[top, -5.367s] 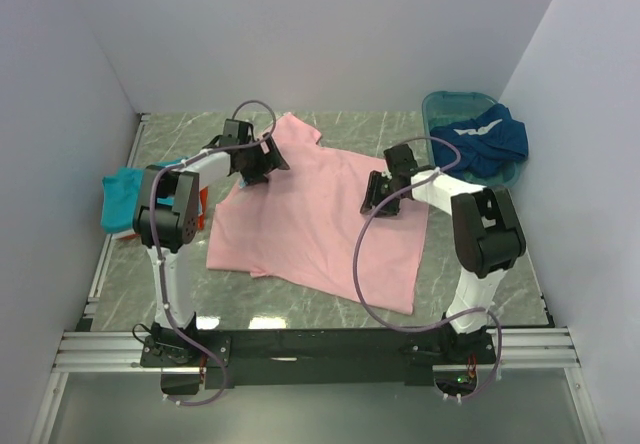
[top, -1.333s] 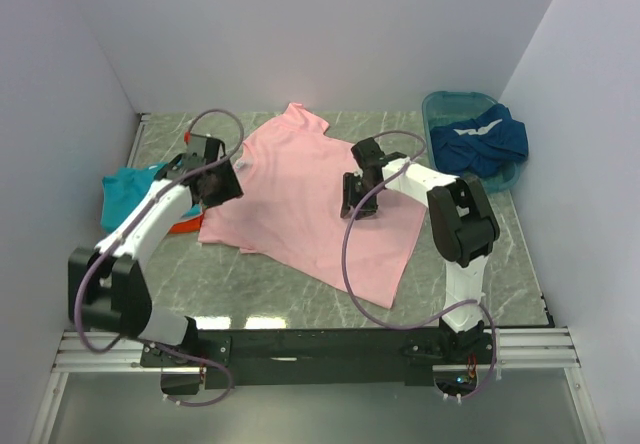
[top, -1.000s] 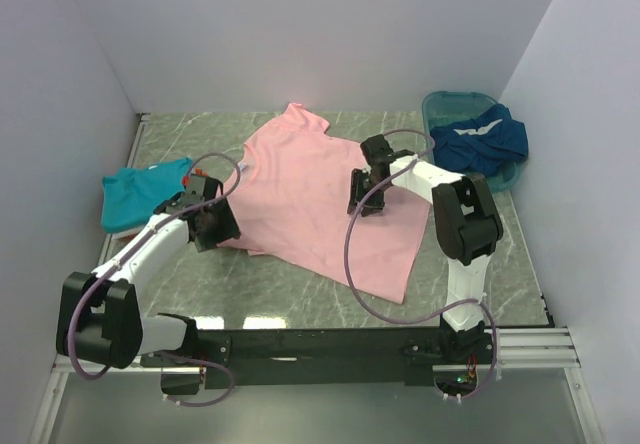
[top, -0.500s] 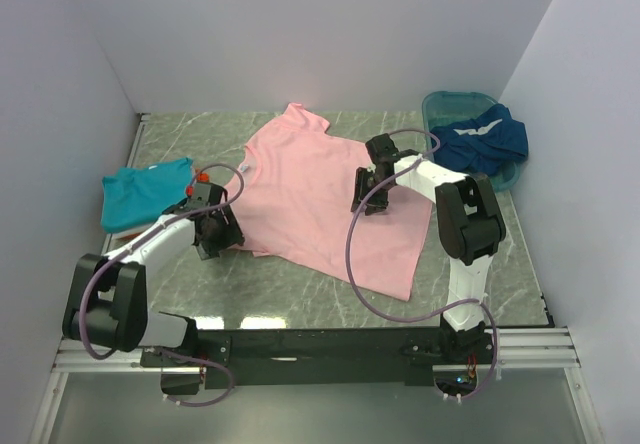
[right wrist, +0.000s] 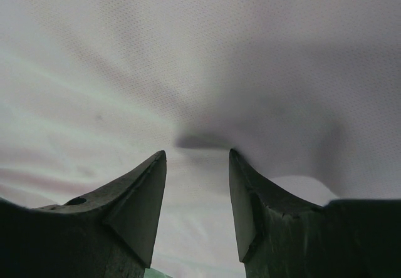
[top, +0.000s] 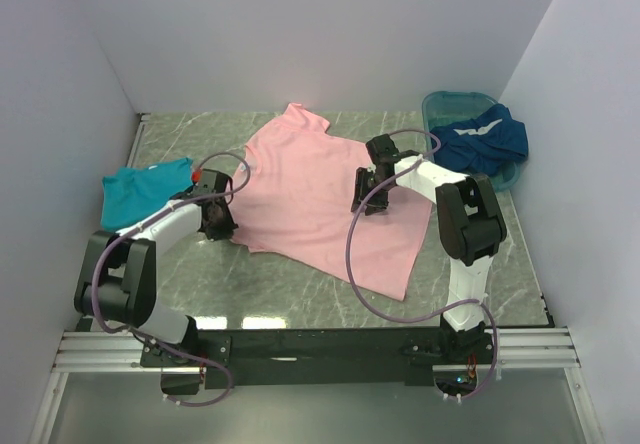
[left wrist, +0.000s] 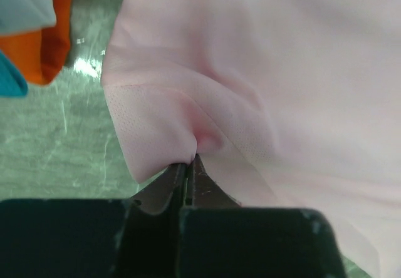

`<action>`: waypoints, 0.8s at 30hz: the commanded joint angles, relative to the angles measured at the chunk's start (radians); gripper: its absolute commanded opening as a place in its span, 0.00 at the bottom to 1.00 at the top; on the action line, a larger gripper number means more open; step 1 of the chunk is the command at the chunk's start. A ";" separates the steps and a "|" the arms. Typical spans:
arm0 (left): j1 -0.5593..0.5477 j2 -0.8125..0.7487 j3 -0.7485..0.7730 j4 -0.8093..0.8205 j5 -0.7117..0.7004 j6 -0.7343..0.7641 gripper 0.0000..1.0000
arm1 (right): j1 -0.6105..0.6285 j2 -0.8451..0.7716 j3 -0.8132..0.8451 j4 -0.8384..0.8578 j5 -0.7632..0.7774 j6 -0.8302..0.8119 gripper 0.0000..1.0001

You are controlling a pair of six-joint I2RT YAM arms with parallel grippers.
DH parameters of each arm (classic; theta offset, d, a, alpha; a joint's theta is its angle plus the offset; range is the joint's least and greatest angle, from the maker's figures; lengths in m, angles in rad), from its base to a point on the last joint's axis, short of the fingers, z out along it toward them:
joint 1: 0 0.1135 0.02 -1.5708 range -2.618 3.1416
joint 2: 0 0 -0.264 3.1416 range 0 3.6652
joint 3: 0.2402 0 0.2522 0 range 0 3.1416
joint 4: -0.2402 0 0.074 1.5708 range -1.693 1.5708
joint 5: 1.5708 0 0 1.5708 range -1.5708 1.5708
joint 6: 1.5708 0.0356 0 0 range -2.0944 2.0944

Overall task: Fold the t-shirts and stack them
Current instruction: Flatten the tshirt out

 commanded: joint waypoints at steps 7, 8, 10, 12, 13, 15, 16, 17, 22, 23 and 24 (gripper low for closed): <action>-0.002 0.106 0.247 -0.094 0.060 0.061 0.01 | -0.013 -0.015 -0.020 -0.025 0.063 -0.015 0.52; -0.002 0.141 0.279 -0.127 0.069 0.064 0.00 | -0.013 -0.010 -0.020 -0.027 0.063 -0.017 0.52; -0.002 0.175 0.370 -0.154 0.095 0.074 0.01 | -0.016 -0.009 -0.021 -0.028 0.065 -0.015 0.52; -0.003 0.224 0.452 -0.180 0.106 0.081 0.01 | -0.016 -0.010 -0.027 -0.025 0.065 -0.013 0.52; -0.002 0.258 0.476 -0.183 0.110 0.083 0.01 | -0.018 -0.010 -0.031 -0.024 0.065 -0.013 0.52; -0.003 0.299 0.552 -0.201 0.133 0.087 0.05 | -0.019 -0.010 -0.034 -0.021 0.063 -0.013 0.52; -0.002 0.321 0.577 -0.204 0.158 0.089 0.06 | -0.021 -0.010 -0.034 -0.022 0.063 -0.015 0.52; -0.003 0.360 0.600 -0.207 0.173 0.090 0.07 | -0.021 -0.012 -0.034 -0.022 0.062 -0.013 0.52; -0.014 0.494 0.727 -0.212 0.264 0.095 0.19 | -0.021 -0.010 -0.031 -0.025 0.057 -0.017 0.52; -0.017 0.506 0.744 -0.215 0.271 0.095 0.28 | -0.022 -0.009 -0.032 -0.025 0.056 -0.018 0.52; -0.026 0.517 0.770 -0.214 0.276 0.090 0.32 | -0.021 -0.010 -0.032 -0.025 0.054 -0.018 0.52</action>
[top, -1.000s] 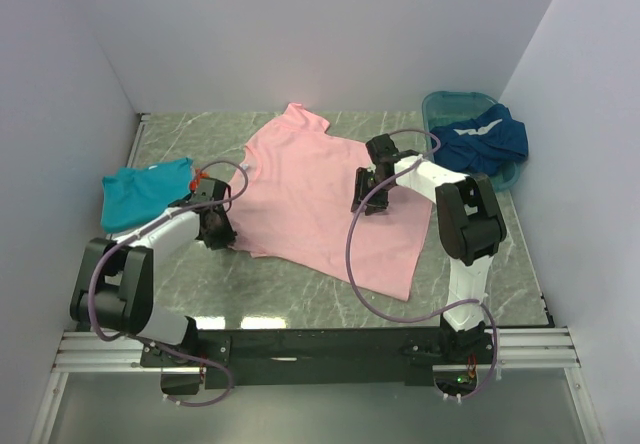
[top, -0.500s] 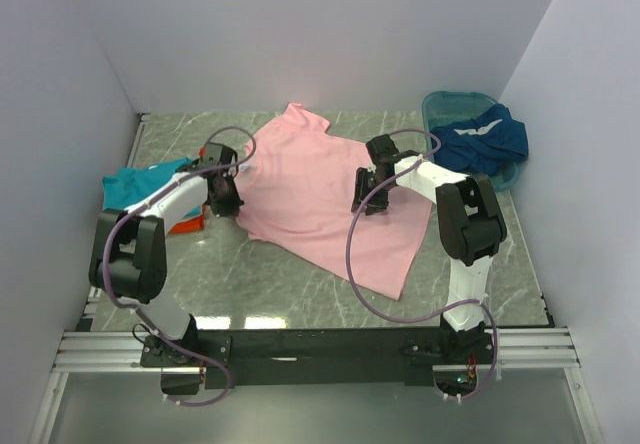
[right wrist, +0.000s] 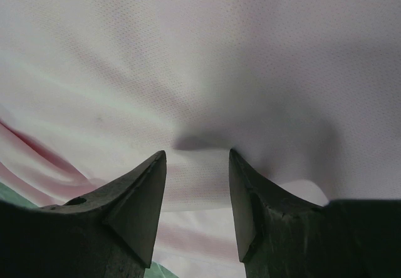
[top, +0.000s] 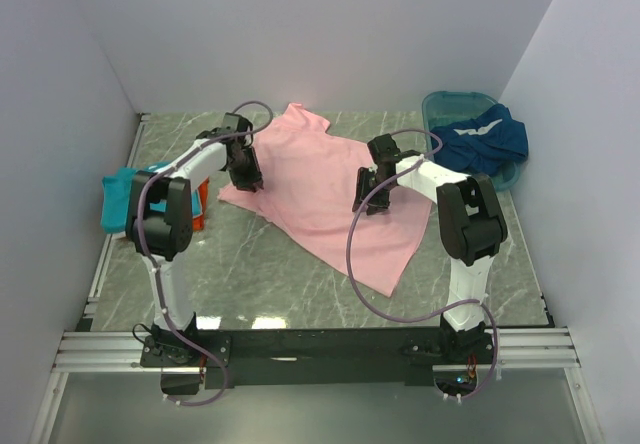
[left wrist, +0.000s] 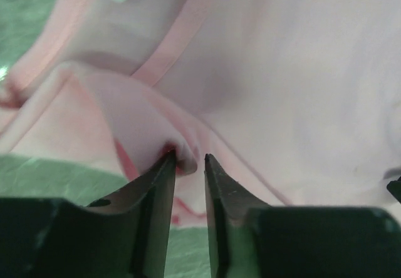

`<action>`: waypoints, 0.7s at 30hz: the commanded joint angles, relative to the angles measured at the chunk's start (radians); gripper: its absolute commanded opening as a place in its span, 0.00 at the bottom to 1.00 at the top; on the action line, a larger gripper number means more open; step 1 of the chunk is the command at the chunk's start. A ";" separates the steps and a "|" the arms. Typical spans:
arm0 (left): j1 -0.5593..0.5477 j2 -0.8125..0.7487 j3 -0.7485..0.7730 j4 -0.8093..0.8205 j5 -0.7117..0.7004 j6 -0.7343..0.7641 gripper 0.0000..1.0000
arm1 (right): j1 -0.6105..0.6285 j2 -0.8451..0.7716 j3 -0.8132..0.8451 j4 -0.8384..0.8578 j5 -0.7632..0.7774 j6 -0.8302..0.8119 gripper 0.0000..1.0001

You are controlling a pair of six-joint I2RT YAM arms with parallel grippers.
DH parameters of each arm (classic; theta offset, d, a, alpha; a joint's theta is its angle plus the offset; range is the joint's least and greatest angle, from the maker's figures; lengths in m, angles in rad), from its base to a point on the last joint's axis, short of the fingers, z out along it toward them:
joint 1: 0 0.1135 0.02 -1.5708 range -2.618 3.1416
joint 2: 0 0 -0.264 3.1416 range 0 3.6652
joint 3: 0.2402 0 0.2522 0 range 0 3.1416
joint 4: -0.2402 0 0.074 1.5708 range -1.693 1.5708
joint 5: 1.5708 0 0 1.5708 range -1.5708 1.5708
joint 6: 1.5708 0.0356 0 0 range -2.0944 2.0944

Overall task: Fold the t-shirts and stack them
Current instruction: Flatten the tshirt out

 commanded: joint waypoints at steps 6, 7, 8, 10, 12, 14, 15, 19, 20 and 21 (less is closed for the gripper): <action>-0.048 0.046 0.096 0.052 0.179 -0.037 0.50 | -0.016 -0.014 -0.039 -0.025 0.055 -0.016 0.52; -0.048 0.037 0.085 0.073 0.195 -0.046 0.52 | -0.016 -0.014 -0.039 -0.024 0.054 -0.016 0.52; -0.048 0.011 0.072 0.128 0.212 -0.072 0.53 | -0.014 -0.011 -0.039 -0.023 0.052 -0.016 0.52; -0.048 -0.029 0.013 0.199 0.252 -0.098 0.54 | -0.014 -0.009 -0.036 -0.023 0.051 -0.014 0.52; -0.047 -0.089 -0.040 0.282 0.260 -0.136 0.57 | -0.014 -0.009 -0.034 -0.025 0.049 -0.016 0.52; -0.044 -0.132 -0.054 0.299 0.249 -0.150 0.60 | -0.016 -0.006 -0.033 -0.025 0.047 -0.016 0.52; -0.037 -0.143 -0.062 0.302 0.244 -0.153 0.61 | -0.014 -0.006 -0.033 -0.025 0.047 -0.016 0.52; 0.001 -0.199 -0.096 0.317 0.238 -0.158 0.65 | -0.014 -0.008 -0.039 -0.020 0.046 -0.014 0.52; 0.012 -0.231 -0.128 0.329 0.247 -0.164 0.66 | -0.014 -0.008 -0.041 -0.020 0.046 -0.014 0.52; 0.039 -0.247 -0.146 0.342 0.252 -0.167 0.67 | -0.014 -0.008 -0.041 -0.020 0.046 -0.014 0.52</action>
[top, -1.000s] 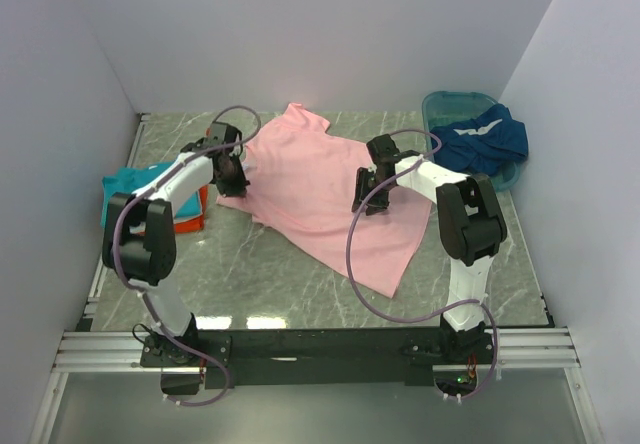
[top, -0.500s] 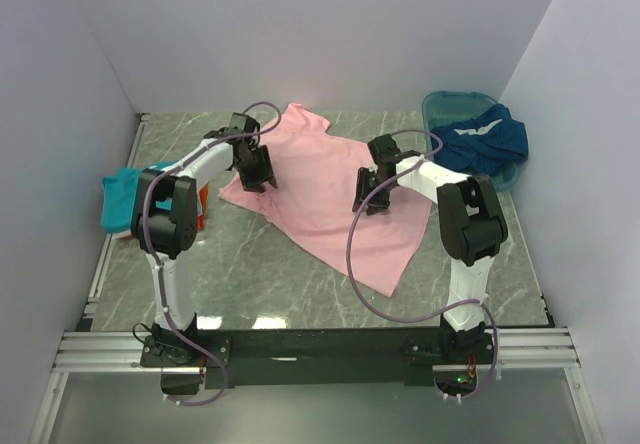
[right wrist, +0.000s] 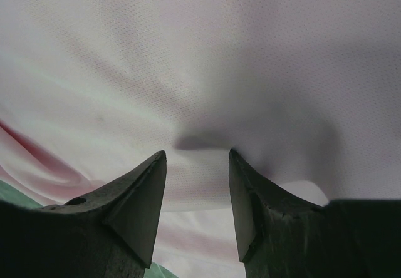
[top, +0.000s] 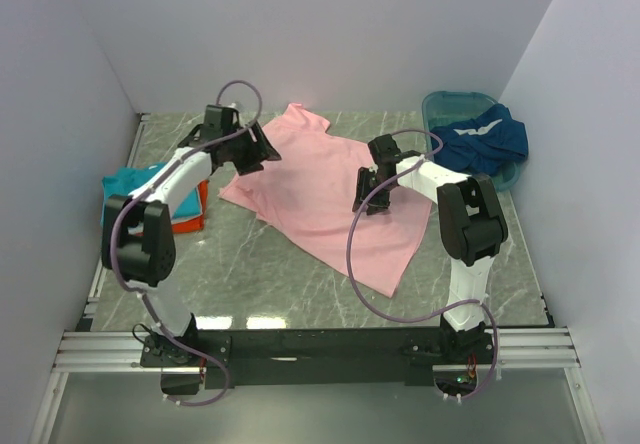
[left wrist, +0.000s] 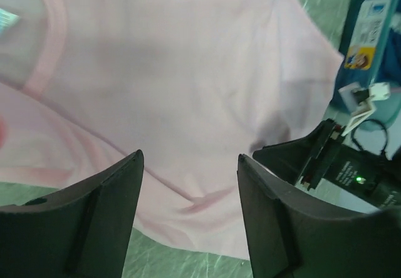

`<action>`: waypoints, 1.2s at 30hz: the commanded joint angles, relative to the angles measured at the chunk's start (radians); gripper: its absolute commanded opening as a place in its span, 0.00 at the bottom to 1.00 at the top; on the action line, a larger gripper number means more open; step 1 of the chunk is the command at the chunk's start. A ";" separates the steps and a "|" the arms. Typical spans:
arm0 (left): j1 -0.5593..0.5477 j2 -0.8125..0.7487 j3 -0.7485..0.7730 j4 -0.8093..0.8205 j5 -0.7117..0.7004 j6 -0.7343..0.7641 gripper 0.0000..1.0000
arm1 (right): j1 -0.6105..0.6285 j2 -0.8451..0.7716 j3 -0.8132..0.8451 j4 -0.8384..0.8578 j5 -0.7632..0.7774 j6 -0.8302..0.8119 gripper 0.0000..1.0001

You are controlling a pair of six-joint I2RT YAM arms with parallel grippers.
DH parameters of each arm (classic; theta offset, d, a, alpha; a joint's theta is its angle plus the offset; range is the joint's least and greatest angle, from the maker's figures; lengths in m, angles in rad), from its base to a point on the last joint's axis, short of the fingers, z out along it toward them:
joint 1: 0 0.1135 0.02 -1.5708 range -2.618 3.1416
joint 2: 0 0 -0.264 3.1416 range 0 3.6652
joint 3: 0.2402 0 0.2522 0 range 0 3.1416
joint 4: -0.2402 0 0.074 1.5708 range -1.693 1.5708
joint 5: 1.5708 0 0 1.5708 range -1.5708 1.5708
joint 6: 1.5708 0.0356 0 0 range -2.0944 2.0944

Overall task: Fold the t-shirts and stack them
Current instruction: Flatten the tshirt out

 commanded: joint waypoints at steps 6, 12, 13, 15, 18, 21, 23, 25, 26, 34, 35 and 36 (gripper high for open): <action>0.131 -0.106 -0.117 0.007 -0.033 0.031 0.61 | -0.014 -0.004 -0.036 -0.026 0.042 -0.016 0.52; 0.148 -0.124 -0.205 -0.018 -0.110 0.079 0.51 | -0.012 -0.001 -0.030 -0.032 0.045 -0.016 0.52; 0.152 -0.123 -0.220 -0.012 -0.116 0.074 0.47 | -0.012 0.003 -0.026 -0.033 0.044 -0.016 0.52; 0.160 -0.112 -0.226 -0.016 -0.128 0.071 0.44 | -0.014 0.002 -0.025 -0.038 0.044 -0.016 0.52; 0.163 -0.104 -0.229 -0.024 -0.166 0.080 0.40 | -0.012 -0.004 -0.025 -0.043 0.053 -0.018 0.52; 0.168 -0.098 -0.238 -0.017 -0.177 0.088 0.36 | -0.012 -0.007 -0.028 -0.043 0.059 -0.018 0.52; 0.168 -0.078 -0.243 0.006 -0.157 0.089 0.34 | -0.012 -0.006 -0.029 -0.043 0.059 -0.019 0.52; 0.168 -0.057 -0.237 0.014 -0.147 0.091 0.31 | -0.012 -0.004 -0.026 -0.046 0.059 -0.018 0.52; 0.168 -0.031 -0.231 0.022 -0.139 0.088 0.31 | -0.012 -0.004 -0.025 -0.047 0.059 -0.018 0.52; 0.163 0.054 -0.166 0.062 -0.093 0.068 0.29 | -0.014 -0.010 -0.022 -0.053 0.064 -0.019 0.52; 0.160 0.068 -0.153 0.066 -0.091 0.068 0.30 | -0.012 -0.009 -0.023 -0.053 0.064 -0.019 0.52; 0.155 0.072 -0.147 0.075 -0.087 0.068 0.30 | -0.014 -0.009 -0.026 -0.050 0.064 -0.021 0.52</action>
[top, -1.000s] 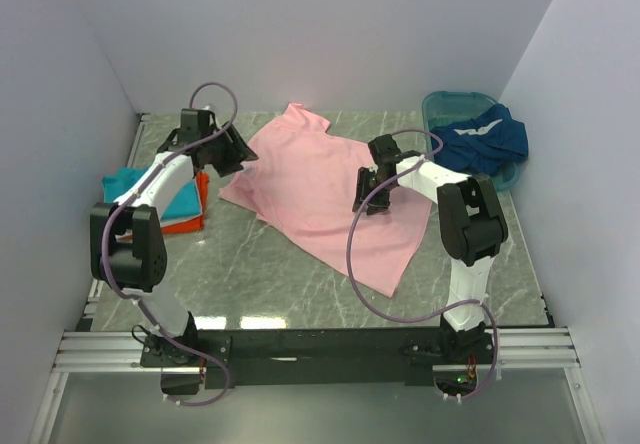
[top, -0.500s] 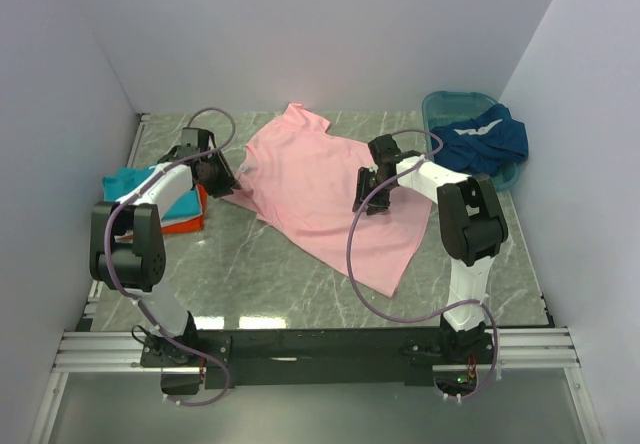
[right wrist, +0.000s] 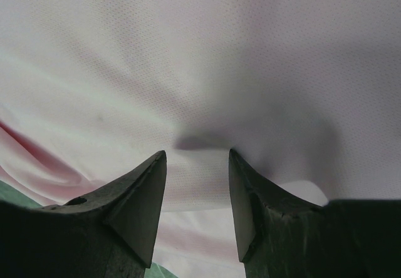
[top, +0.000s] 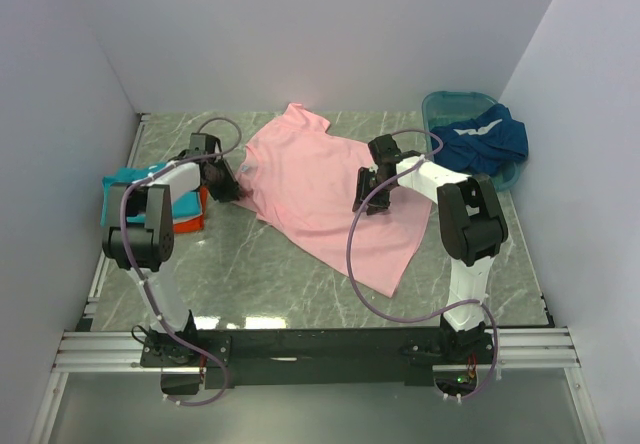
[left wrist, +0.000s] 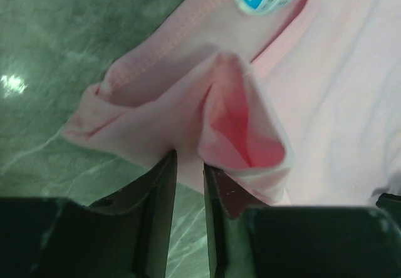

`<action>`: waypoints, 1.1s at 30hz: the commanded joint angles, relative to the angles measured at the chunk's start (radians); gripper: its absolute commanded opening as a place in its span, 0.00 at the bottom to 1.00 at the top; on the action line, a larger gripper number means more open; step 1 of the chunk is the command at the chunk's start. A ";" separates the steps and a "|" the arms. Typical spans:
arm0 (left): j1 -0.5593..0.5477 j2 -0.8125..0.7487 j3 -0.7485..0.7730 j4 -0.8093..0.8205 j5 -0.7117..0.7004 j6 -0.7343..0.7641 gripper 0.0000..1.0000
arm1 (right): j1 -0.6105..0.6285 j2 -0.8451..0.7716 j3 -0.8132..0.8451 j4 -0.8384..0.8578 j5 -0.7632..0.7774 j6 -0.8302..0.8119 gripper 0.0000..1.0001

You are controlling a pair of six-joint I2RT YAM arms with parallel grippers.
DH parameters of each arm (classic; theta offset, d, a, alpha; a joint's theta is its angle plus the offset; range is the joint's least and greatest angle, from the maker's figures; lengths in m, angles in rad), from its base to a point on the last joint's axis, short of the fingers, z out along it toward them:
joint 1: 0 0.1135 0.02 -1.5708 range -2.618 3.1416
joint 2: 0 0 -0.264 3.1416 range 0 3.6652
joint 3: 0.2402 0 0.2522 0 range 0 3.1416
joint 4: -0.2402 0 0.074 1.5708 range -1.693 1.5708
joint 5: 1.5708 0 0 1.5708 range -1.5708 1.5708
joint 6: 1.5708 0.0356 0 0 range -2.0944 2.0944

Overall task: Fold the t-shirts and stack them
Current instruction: Flatten the tshirt out

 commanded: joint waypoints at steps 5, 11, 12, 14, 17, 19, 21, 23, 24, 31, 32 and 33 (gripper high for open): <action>-0.034 0.049 0.123 0.062 0.035 -0.010 0.32 | -0.012 -0.007 -0.024 -0.054 0.062 -0.022 0.52; -0.052 0.077 0.163 0.055 0.014 -0.013 0.34 | -0.014 -0.005 -0.023 -0.057 0.062 -0.022 0.52; -0.052 0.083 0.166 0.052 0.011 -0.010 0.35 | -0.012 -0.004 -0.023 -0.057 0.062 -0.022 0.52; -0.052 0.092 0.173 0.044 0.006 -0.002 0.36 | -0.014 0.000 -0.023 -0.059 0.060 -0.023 0.52; -0.052 0.095 0.176 0.036 -0.011 0.007 0.36 | -0.012 0.001 -0.023 -0.059 0.059 -0.022 0.52; -0.052 0.095 0.180 0.019 -0.041 0.012 0.37 | -0.012 0.001 -0.021 -0.060 0.057 -0.023 0.52; -0.052 0.097 0.183 0.015 -0.058 0.018 0.42 | -0.012 0.000 -0.018 -0.062 0.059 -0.023 0.52; -0.052 0.101 0.184 0.018 -0.055 0.018 0.48 | -0.012 0.001 -0.018 -0.063 0.059 -0.023 0.52; -0.052 0.106 0.186 0.019 -0.052 0.016 0.49 | -0.012 0.001 -0.018 -0.063 0.059 -0.023 0.52; -0.052 0.127 0.181 0.067 -0.014 0.006 0.52 | -0.012 -0.002 -0.020 -0.066 0.060 -0.023 0.52; -0.054 0.127 0.177 0.088 0.006 -0.002 0.49 | -0.012 -0.004 -0.020 -0.066 0.063 -0.023 0.52; -0.054 0.126 0.173 0.099 0.017 -0.006 0.48 | -0.012 -0.005 -0.021 -0.065 0.063 -0.025 0.52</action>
